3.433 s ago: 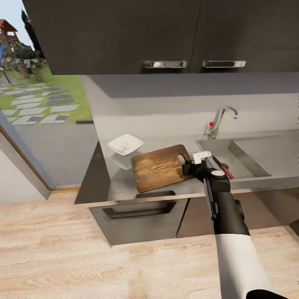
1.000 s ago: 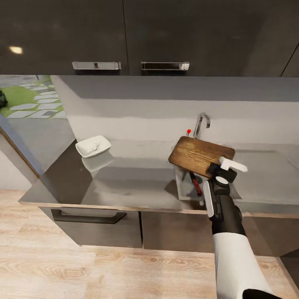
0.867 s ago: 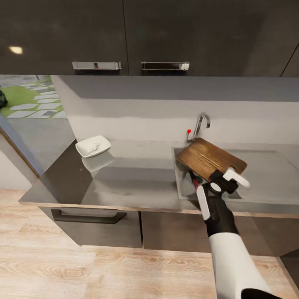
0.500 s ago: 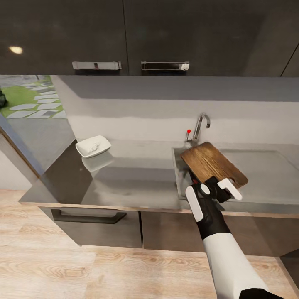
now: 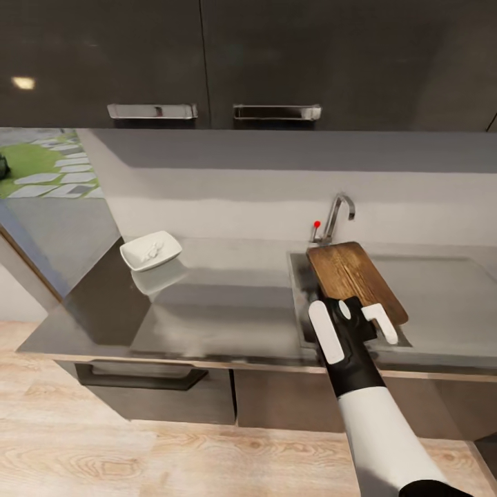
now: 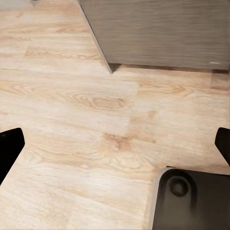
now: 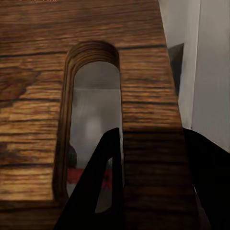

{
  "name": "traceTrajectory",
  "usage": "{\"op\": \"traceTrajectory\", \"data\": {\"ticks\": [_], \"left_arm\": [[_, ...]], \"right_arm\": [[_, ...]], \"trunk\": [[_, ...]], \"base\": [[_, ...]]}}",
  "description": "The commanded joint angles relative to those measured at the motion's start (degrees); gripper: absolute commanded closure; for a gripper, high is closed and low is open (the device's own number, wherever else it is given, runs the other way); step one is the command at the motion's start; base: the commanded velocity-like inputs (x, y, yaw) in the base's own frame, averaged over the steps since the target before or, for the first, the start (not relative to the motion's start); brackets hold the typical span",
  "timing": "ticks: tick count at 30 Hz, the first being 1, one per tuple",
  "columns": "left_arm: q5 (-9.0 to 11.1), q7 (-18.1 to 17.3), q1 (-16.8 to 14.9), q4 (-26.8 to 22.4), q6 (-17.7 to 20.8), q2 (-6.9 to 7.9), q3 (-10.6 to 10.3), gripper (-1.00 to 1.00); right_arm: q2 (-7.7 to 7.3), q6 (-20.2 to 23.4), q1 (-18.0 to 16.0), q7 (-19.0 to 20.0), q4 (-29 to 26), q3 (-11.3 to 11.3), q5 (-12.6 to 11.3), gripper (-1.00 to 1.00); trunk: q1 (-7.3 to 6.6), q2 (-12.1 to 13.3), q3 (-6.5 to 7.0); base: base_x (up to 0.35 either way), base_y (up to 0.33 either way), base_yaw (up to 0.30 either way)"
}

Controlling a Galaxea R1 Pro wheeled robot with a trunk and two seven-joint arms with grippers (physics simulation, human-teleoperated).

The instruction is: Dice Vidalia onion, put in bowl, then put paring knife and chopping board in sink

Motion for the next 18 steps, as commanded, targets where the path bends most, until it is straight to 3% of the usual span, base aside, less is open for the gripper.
{"op": "traceTrajectory", "data": {"ticks": [1,7,18], "left_arm": [[0.1,0.4,0.0,-0.2,0.0,0.07,-0.3,-1.0],[0.1,0.4,0.0,-0.1,0.0,0.07,-0.3,-1.0],[0.1,0.4,0.0,-0.1,0.0,0.07,-0.3,-1.0]], "right_arm": [[0.0,-0.6,0.0,-0.9,-0.4,0.7,-0.2,1.0],[0.0,-0.6,0.0,-3.0,-1.7,2.3,-0.3,1.0],[0.0,-0.7,0.0,-3.3,-1.0,2.3,-0.2,1.0]], "trunk": [[0.07,-0.1,-0.1],[0.07,-0.1,-0.1],[0.07,-0.1,-0.63]], "base": [[0.307,0.0,0.0],[0.241,0.0,0.0],[0.012,0.0,0.045]]}}
